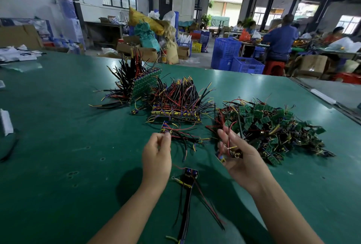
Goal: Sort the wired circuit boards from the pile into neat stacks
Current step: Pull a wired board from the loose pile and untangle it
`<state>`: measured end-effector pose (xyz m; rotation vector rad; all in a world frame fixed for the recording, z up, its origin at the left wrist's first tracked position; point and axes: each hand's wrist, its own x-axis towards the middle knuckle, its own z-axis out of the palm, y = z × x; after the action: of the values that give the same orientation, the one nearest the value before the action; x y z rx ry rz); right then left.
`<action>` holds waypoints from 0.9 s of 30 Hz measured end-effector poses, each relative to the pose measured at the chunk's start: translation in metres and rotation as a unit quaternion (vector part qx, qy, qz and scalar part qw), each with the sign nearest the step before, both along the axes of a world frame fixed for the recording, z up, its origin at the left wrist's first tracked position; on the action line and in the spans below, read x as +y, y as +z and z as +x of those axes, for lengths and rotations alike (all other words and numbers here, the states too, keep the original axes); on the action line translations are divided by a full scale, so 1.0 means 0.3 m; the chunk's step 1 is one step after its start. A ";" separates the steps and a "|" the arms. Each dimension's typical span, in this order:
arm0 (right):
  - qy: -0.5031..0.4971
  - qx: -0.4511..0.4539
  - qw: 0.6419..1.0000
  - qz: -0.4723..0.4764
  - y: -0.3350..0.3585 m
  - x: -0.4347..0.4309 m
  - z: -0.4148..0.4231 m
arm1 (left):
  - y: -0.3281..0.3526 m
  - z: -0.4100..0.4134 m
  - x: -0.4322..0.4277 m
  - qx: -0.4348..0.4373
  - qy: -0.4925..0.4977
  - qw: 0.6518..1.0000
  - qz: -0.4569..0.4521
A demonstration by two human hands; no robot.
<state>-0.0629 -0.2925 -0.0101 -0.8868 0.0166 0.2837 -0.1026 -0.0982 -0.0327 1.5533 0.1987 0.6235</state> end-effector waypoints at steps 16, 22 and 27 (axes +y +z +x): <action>0.126 -0.248 0.570 -0.773 -0.054 -0.057 0.002 | -0.050 -0.019 0.021 0.053 -0.292 0.834 0.466; 0.094 -0.246 0.493 -0.829 -0.047 -0.059 -0.004 | -0.014 -0.034 0.045 0.041 -0.325 0.867 0.376; 0.110 -0.245 0.463 -0.845 -0.054 -0.058 -0.001 | 0.003 -0.038 0.046 0.027 -0.299 0.904 0.303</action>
<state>-0.0630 -0.3098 -0.0263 -3.0248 -0.4487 0.1527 -0.1141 -0.0843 -0.0317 2.0972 -0.4700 0.1435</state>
